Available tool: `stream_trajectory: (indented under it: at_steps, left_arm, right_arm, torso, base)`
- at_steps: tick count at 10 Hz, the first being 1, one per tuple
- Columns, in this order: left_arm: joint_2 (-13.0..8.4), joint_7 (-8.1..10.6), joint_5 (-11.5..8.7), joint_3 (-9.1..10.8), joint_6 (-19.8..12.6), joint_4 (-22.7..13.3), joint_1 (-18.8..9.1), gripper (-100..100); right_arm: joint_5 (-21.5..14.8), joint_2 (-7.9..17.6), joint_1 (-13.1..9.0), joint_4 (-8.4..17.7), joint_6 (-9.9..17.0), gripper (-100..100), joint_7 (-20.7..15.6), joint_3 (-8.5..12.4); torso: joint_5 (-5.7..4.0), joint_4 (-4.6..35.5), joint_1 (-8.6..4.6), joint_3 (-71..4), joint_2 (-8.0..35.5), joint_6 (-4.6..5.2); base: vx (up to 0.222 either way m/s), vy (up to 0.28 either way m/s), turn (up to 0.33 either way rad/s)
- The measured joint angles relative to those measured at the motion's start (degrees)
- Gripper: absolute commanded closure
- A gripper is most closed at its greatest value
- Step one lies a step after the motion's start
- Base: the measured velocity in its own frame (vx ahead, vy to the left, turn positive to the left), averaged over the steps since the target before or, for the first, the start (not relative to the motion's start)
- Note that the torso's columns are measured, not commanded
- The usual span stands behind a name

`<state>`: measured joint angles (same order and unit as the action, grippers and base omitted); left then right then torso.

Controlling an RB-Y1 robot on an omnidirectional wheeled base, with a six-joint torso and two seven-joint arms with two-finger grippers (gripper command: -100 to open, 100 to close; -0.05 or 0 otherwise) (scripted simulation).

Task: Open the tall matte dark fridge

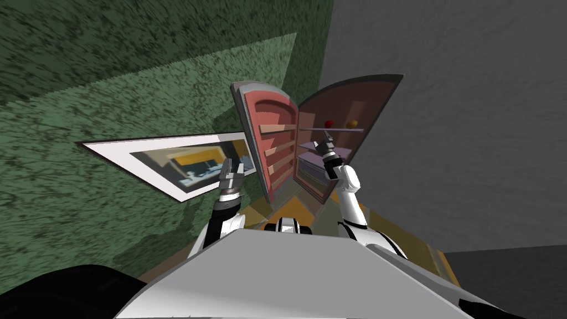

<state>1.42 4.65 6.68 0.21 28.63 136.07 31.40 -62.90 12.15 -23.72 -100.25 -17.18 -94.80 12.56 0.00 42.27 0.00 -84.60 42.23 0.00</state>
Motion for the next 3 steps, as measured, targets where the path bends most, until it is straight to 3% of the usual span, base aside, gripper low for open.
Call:
stream_trajectory:
  at_steps: [3]
  left_arm:
    - [0.00, 0.00, 0.00, 0.00, 0.00, 0.00, 0.00, 0]
  right_arm:
    - [0.00, 0.00, 0.00, 0.00, 0.00, 0, 0.00, 0.00]
  torso:
    - [0.00, 0.02, 0.01, 0.04, 0.06, 0.00]
  base:
    - [0.000, 0.000, 0.000]
